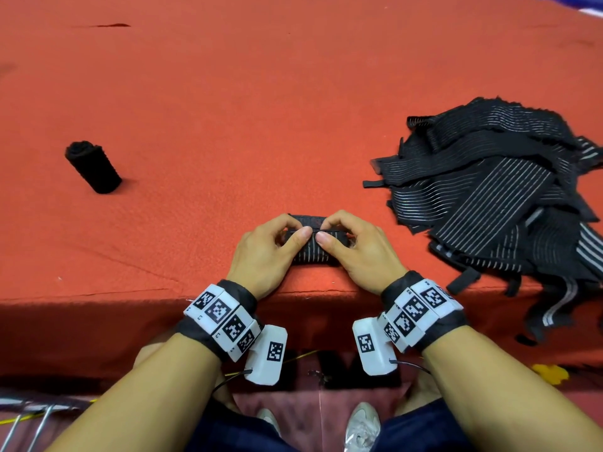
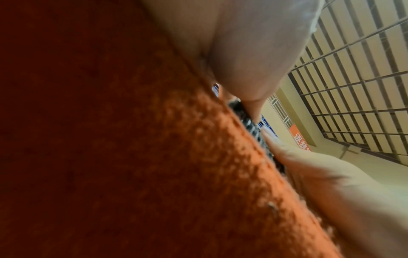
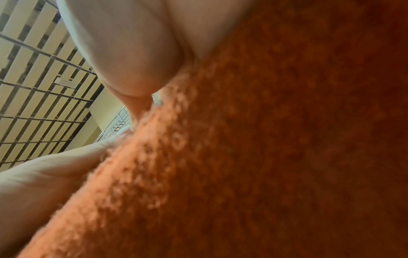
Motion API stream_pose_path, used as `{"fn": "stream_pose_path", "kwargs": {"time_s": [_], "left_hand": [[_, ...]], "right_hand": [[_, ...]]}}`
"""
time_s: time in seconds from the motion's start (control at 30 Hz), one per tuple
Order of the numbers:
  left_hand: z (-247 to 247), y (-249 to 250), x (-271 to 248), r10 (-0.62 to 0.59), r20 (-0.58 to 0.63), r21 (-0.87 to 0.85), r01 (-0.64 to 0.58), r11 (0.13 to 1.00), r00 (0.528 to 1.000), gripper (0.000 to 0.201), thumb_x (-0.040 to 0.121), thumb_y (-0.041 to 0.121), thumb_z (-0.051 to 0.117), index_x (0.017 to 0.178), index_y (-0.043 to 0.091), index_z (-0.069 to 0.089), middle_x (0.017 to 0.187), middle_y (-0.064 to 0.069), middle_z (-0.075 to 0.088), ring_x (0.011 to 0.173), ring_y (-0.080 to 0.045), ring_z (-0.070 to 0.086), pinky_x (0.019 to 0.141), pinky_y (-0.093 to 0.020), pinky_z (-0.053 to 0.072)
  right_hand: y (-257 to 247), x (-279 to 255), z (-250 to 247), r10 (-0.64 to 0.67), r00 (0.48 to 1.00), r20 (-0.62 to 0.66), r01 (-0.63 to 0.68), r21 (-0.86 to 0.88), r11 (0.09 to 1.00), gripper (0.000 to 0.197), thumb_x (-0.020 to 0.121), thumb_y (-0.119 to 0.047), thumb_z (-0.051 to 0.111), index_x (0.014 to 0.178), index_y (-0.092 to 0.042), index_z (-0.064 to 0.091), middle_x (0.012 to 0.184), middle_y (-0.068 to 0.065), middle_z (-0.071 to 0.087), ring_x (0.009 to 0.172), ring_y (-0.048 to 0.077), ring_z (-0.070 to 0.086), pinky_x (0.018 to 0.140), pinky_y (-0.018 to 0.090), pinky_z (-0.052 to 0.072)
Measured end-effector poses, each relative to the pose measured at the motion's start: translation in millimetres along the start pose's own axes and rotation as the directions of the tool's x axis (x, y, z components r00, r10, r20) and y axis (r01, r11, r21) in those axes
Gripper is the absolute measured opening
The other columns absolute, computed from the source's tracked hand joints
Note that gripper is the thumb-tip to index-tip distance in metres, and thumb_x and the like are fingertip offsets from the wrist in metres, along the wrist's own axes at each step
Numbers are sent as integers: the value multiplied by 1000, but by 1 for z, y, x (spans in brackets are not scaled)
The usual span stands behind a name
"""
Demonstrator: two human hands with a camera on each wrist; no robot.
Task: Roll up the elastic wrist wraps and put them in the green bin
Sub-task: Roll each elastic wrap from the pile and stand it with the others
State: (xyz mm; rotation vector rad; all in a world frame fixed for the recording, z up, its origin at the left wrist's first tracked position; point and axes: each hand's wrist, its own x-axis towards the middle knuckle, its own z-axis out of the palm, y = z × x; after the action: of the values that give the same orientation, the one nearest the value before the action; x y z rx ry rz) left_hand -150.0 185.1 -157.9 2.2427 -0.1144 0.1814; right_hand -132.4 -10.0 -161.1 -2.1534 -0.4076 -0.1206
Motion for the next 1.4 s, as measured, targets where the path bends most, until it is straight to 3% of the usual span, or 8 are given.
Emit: {"fn": "stream_pose_path", "kwargs": {"time_s": [0.2, 0.33, 0.5, 0.63, 0.93, 1.17, 1.27, 1.4], "left_hand": [[-4, -1, -4, 97, 91, -39, -94, 995, 991, 34, 80, 40, 83, 108, 37, 65, 91, 21, 59, 70, 9, 50, 67, -17, 36], [-2, -3, 0, 17, 74, -38, -15, 999, 997, 20, 83, 44, 78, 100, 41, 68, 70, 23, 62, 61, -1, 51, 66, -24, 43], [-2, 0, 1, -27, 54, 4, 27, 1000, 998, 18, 92, 49, 66, 105, 37, 70, 89, 13, 72, 82, -7, 64, 80, -30, 49], [-1, 0, 2, -28, 56, 22, 27, 999, 998, 21, 93, 50, 63, 108, 36, 70, 92, 13, 72, 86, -8, 64, 80, -31, 47], [-4, -6, -2, 120, 88, -13, -119, 993, 989, 37, 82, 36, 80, 116, 39, 65, 104, 18, 61, 82, 10, 52, 76, -23, 40], [-3, 0, -1, 13, 65, -9, -12, 1000, 998, 20, 92, 41, 69, 112, 40, 67, 92, 21, 66, 73, 2, 56, 74, -26, 43], [-2, 2, -1, -16, 52, 2, 16, 1000, 999, 20, 94, 43, 66, 113, 40, 65, 98, 16, 69, 85, -8, 63, 82, -32, 49], [-3, 2, -3, 10, 67, 15, -11, 1000, 998, 26, 91, 43, 68, 116, 43, 60, 91, 16, 63, 75, -1, 56, 75, -30, 45]], "right_hand": [[3, 2, 3, 26, 999, -45, -27, -9, 1000, 12, 93, -38, 68, 90, -27, 72, 87, -7, 62, 73, 1, 54, 69, 22, 39], [4, 2, 5, 36, 997, -65, -37, -6, 999, 17, 93, -38, 69, 97, -23, 76, 92, -6, 56, 73, -4, 51, 69, 16, 33], [-2, -5, -1, -85, 996, -33, 86, 47, 995, 30, 88, -21, 76, 118, -21, 69, 107, -6, 58, 72, -11, 53, 67, 8, 36], [0, -4, -1, -98, 995, -18, 99, 43, 994, 24, 86, -19, 79, 109, -20, 72, 98, -10, 59, 69, -6, 53, 63, 11, 37], [1, 2, 4, 9, 999, -54, -10, -29, 1000, 13, 96, -33, 65, 101, -26, 74, 97, -10, 70, 92, 9, 64, 88, 33, 49], [3, -4, 2, -101, 994, -41, 102, 6, 995, 30, 92, -23, 71, 122, -23, 69, 106, -11, 56, 77, -10, 53, 71, 10, 35], [2, -4, 1, -107, 994, -32, 107, -4, 994, 27, 91, -21, 72, 118, -24, 69, 98, -11, 58, 73, -8, 53, 69, 12, 33], [3, -2, 6, -61, 996, -68, 58, -35, 998, 18, 93, -23, 68, 110, -26, 71, 96, -12, 63, 79, -4, 55, 74, 18, 39]]}}
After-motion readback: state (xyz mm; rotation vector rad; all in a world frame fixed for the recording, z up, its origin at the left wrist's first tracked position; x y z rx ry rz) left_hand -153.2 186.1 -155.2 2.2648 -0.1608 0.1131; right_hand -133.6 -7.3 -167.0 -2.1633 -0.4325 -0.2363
